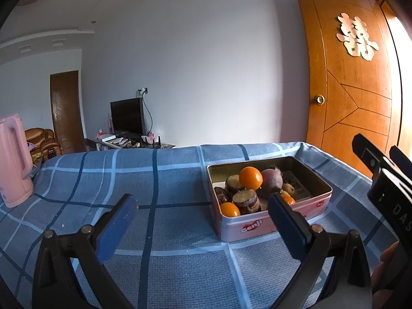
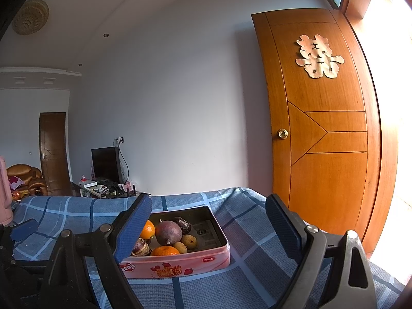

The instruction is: Organize fruits

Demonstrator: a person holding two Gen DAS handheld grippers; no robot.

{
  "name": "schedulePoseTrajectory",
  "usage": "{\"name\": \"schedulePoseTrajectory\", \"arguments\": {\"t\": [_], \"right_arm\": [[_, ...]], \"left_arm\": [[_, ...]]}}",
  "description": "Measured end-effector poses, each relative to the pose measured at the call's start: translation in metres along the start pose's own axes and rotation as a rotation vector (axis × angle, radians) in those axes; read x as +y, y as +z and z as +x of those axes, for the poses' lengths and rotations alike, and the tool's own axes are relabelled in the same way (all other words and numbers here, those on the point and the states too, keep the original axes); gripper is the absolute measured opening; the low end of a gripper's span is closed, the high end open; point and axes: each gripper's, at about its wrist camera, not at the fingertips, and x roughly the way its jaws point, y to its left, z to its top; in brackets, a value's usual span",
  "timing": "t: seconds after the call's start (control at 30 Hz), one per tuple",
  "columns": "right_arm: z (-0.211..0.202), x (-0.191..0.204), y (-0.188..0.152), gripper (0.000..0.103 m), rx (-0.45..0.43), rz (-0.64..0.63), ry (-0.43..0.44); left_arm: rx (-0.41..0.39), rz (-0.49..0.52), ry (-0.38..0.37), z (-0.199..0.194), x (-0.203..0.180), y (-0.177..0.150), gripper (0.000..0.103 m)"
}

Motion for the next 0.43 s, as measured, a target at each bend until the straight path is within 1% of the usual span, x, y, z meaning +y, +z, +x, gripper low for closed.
{"name": "schedulePoseTrajectory", "arguments": {"t": [0.17,0.37,0.43], "right_arm": [[0.002,-0.002,0.0,0.091,0.012,0.01,-0.01],[0.012,-0.005,-0.002,0.091,0.062,0.024,-0.036],[0.012,-0.008,-0.002,0.091,0.067,0.034,-0.043]], "left_arm": [[0.004,0.005,-0.026,0.001,0.0,0.0,0.103],[0.016,0.0,-0.021,0.003,0.0,0.0,0.103],[0.024,-0.004,-0.017,0.005,0.001,0.0,0.103]]}}
